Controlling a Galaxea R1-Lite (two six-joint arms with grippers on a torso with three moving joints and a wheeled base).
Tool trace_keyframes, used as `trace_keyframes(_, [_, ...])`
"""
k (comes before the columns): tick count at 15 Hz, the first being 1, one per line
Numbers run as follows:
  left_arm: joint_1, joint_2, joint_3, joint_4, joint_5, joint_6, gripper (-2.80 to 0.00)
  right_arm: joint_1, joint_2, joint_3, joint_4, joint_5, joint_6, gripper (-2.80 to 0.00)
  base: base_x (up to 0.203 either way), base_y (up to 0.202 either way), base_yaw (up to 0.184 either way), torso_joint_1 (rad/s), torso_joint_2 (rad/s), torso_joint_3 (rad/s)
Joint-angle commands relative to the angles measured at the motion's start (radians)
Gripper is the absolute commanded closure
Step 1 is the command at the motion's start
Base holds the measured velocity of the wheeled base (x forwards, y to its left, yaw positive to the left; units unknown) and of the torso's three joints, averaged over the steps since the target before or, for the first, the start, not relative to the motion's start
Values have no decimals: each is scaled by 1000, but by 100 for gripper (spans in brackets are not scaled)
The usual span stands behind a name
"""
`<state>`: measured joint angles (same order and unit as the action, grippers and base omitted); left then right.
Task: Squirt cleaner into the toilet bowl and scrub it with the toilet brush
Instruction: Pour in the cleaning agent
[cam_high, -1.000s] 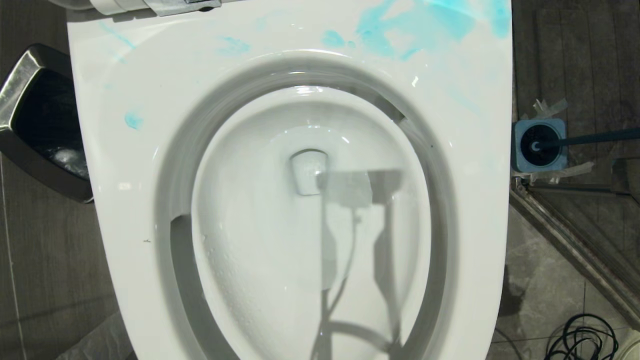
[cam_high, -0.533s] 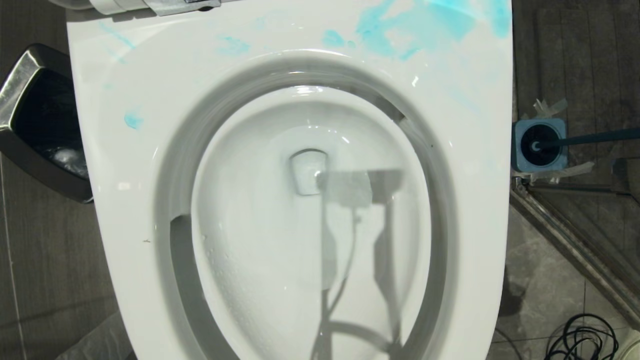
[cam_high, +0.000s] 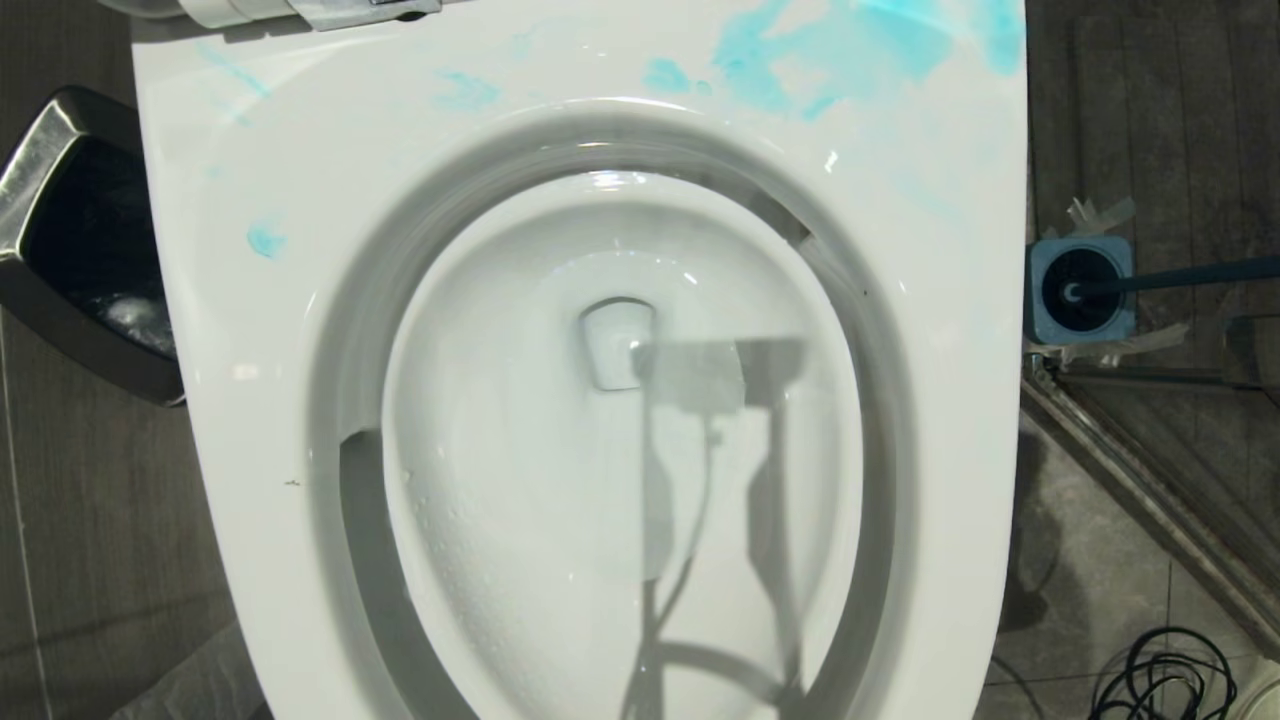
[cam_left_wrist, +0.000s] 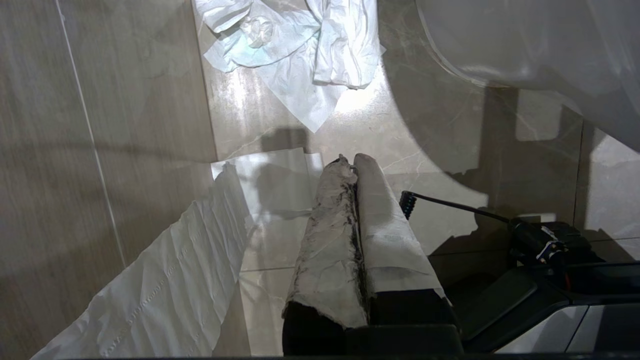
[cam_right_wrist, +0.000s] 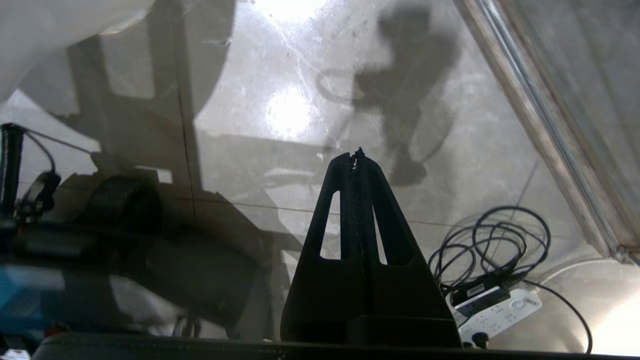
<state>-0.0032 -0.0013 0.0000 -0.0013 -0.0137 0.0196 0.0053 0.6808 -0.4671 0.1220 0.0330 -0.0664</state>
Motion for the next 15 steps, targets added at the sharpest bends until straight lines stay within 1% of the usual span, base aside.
trace_keyframes(1, [0, 1, 0, 0, 0, 0, 0, 39, 466, -103, -145, -37, 1, 0, 0, 0, 0, 0, 0, 0])
trace_keyframes(2, [0, 1, 0, 0, 0, 0, 0, 74, 566, -123, -231, -80, 3, 0, 0, 0, 0, 0, 0, 0])
trace_keyframes(3, [0, 1, 0, 0, 0, 0, 0, 125, 656, -134, -351, -136, 4, 0, 0, 0, 0, 0, 0, 0])
trace_keyframes(5, [0, 1, 0, 0, 0, 0, 0, 222, 812, -143, -661, -265, 5, 0, 0, 0, 0, 0, 0, 0])
trace_keyframes(7, [0, 1, 0, 0, 0, 0, 0, 271, 970, -153, -966, -338, -6, 0, 0, 0, 0, 0, 0, 0])
trace_keyframes(9, [0, 1, 0, 0, 0, 0, 0, 293, 1097, -165, -1219, -370, -40, 0, 0, 0, 0, 0, 0, 0])
trace_keyframes(10, [0, 1, 0, 0, 0, 0, 0, 299, 1143, -171, -1319, -380, -54, 0, 0, 0, 0, 0, 0, 0])
trace_keyframes(11, [0, 1, 0, 0, 0, 0, 0, 303, 1166, -175, -1363, -386, -83, 0, 0, 0, 0, 0, 0, 0])
trace_keyframes(13, [0, 1, 0, 0, 0, 0, 0, 298, 1202, -182, -1408, -363, -132, 0, 0, 0, 0, 0, 0, 0])
trace_keyframes(15, [0, 1, 0, 0, 0, 0, 0, 281, 1274, -204, -1577, -340, -159, 0, 0, 0, 0, 0, 0, 0])
